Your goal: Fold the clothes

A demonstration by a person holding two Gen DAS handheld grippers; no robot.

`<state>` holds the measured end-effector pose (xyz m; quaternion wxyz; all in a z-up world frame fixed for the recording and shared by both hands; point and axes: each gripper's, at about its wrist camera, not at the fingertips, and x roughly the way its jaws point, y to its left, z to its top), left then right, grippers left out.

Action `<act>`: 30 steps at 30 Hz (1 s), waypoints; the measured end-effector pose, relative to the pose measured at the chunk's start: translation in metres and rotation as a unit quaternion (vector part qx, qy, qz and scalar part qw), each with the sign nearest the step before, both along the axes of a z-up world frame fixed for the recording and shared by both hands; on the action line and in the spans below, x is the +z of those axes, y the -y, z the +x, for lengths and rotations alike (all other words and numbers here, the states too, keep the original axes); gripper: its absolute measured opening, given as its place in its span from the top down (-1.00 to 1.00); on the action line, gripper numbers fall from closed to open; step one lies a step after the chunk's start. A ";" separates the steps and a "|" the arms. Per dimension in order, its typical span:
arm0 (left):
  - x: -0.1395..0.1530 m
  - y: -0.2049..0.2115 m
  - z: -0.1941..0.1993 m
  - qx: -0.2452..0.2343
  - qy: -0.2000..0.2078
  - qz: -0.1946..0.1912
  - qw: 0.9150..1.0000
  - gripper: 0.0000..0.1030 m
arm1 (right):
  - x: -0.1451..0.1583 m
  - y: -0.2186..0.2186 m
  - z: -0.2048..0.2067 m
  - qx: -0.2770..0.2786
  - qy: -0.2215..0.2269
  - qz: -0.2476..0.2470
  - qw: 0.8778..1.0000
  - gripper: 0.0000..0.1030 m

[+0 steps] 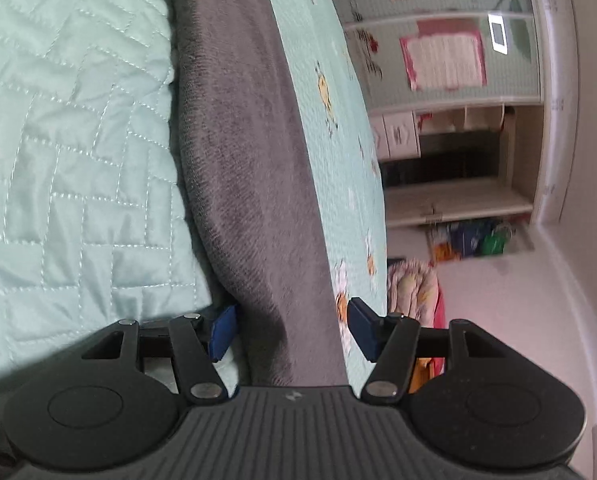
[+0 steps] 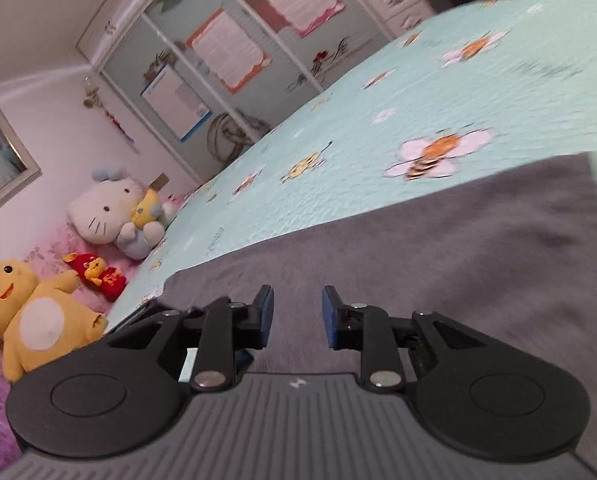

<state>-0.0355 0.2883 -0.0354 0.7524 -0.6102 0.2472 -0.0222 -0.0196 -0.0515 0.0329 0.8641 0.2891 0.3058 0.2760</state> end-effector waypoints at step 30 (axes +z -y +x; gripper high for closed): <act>0.009 -0.043 0.018 -0.057 0.032 -0.057 0.996 -0.40 | -0.050 -0.221 -0.083 0.290 0.436 -0.588 0.616 0.44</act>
